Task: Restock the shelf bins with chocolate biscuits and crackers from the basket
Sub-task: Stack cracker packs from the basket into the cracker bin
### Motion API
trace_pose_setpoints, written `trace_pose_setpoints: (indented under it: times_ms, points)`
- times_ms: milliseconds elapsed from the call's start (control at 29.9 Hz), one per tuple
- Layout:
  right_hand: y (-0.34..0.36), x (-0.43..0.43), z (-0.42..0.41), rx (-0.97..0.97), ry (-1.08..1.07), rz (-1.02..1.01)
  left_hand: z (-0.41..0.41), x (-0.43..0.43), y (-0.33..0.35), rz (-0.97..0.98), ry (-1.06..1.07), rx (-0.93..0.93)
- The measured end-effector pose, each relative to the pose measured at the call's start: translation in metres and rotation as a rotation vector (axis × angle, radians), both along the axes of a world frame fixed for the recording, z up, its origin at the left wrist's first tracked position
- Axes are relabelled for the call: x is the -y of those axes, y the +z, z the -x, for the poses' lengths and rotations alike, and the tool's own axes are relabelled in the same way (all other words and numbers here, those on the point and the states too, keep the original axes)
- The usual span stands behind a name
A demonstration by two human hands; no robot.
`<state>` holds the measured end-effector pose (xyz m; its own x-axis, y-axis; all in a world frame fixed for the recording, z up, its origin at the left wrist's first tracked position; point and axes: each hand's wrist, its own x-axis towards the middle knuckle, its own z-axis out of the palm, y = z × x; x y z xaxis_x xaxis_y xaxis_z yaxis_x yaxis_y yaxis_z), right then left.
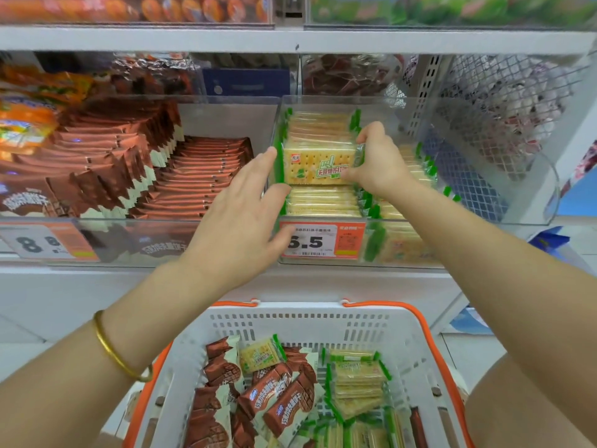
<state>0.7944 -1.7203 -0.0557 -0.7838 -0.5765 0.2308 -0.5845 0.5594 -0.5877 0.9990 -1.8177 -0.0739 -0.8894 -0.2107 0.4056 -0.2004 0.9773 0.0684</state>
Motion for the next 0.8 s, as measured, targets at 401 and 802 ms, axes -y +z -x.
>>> trace_pose_setpoints:
  times_ms: [401,802]
  points:
    - [0.024,-0.046,-0.073,-0.183,0.022,0.178,-0.035,-0.012,-0.009,0.054,-0.111,-0.226]
    - [-0.301,0.036,-0.149,0.37,0.258,-0.68,-0.082,0.038,-0.108,0.05,-0.055,1.021]
